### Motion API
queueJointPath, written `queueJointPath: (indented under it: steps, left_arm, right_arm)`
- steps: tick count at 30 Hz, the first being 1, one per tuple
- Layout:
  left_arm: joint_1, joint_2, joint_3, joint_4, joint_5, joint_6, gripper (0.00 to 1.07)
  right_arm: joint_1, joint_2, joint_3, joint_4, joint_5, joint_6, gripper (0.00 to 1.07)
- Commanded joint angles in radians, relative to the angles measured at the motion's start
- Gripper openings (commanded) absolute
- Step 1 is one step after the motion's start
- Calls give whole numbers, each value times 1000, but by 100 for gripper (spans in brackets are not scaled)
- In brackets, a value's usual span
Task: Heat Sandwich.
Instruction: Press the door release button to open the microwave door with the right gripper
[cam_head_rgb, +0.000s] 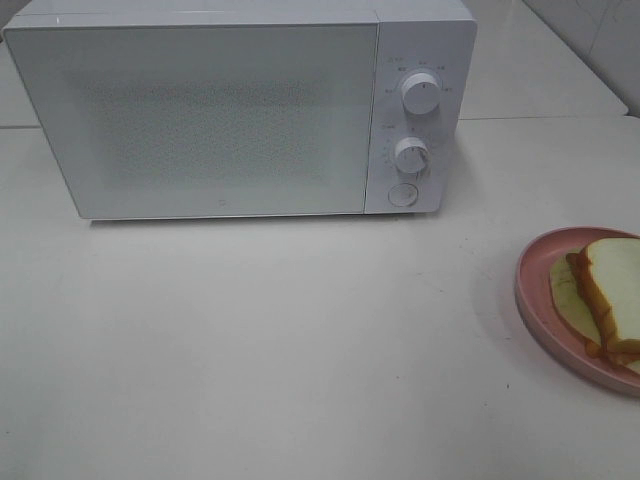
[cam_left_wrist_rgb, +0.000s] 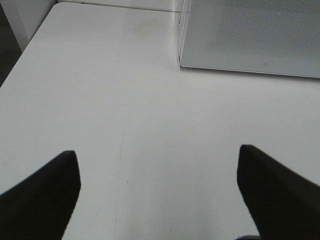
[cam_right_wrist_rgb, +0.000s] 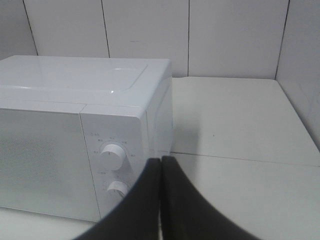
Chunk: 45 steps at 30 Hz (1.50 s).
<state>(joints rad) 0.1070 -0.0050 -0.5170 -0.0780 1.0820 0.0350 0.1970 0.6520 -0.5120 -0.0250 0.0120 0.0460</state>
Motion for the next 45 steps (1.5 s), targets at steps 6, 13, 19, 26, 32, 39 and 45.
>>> queueJointPath:
  steps: [6, 13, 19, 26, 32, 39, 45]
  left_arm:
    - [2, -24, 3, 0, -13, -6, 80]
    - [2, -24, 3, 0, -13, -6, 80]
    - [2, -24, 3, 0, -13, -6, 80]
    - [2, -24, 3, 0, -13, -6, 80]
    - [2, -24, 3, 0, -13, -6, 80]
    - [2, -24, 3, 0, -13, -6, 80]
    - [2, -24, 3, 0, -13, -6, 80]
  right_arm:
    - [5, 217, -7, 60, -276, 132, 0]
    - [7, 358, -7, 60, -385, 273, 0]
    - [132, 462, -7, 76, -483, 305, 0]
    - [269, 628, -7, 295, -653, 315, 0]
    - [354, 748, -7, 437, -784, 365, 0]
    - [357, 910, -7, 438, -859, 707, 0]
    - [357, 1012, -7, 437, -891, 877, 0]
